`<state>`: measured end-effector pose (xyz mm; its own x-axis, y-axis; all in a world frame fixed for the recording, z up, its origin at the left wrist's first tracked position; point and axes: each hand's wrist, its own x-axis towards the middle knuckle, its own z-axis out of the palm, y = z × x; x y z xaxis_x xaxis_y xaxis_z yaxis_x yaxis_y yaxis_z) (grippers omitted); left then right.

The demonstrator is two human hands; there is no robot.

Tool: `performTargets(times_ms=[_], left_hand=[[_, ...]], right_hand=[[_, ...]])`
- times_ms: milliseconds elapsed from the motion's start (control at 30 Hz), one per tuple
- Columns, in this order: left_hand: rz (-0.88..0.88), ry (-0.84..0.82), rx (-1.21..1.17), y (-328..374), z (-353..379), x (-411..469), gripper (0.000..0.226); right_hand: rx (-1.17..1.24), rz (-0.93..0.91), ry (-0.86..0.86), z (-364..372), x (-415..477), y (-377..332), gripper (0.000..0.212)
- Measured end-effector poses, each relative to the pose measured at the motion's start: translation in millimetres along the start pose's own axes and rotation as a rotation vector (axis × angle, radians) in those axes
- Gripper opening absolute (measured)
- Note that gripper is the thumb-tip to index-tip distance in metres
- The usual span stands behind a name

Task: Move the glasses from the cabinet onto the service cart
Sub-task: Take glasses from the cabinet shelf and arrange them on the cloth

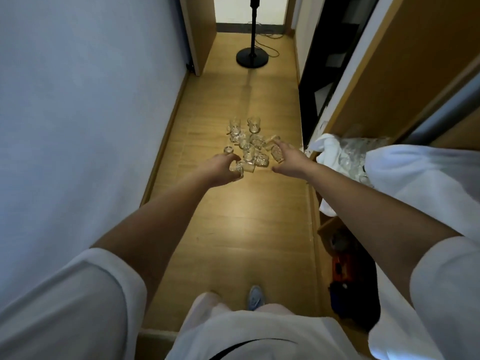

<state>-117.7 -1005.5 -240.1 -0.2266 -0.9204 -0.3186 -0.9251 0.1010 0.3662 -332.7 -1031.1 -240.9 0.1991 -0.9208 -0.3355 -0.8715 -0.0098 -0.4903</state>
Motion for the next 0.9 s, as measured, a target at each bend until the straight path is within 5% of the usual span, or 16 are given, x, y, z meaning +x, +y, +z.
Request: performTargets(times_ms=[433, 900], left_hand=[[0.018, -0.087, -0.049, -31.2, -46.8, 209.6, 0.072], [0.267, -0.257, 0.139, -16.6, -132.4, 462.1, 0.065]], right_hand=[[0.016, 0.059, -0.039, -42.5, 190.4, 23.8, 0.088], [0.139, 0.263, -0.012, -139.2, 354.9, 52.0, 0.085]])
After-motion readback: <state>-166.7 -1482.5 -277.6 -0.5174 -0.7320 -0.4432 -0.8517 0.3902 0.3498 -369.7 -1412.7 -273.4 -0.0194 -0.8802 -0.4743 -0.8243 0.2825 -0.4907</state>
